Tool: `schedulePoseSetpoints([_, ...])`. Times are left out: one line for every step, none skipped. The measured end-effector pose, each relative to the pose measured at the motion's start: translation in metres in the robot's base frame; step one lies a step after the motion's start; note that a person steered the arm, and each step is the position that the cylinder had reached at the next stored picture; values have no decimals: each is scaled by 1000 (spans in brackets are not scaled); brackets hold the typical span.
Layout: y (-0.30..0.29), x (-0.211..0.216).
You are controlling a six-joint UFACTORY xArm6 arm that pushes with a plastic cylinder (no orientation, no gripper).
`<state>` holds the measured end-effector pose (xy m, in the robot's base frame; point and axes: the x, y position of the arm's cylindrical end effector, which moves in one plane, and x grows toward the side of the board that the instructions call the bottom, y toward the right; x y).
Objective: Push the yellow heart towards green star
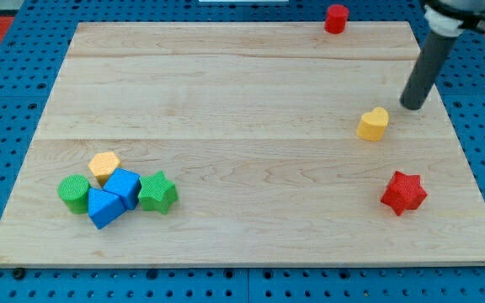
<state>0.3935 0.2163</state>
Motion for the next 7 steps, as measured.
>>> schedulePoseSetpoints([-96, -5])
schedulePoseSetpoints([-99, -8])
schedulePoseSetpoints([-36, -21])
schedulePoseSetpoints([-6, 5])
schedulePoseSetpoints([-81, 24])
schedulePoseSetpoints([-120, 36])
schedulePoseSetpoints([-86, 36])
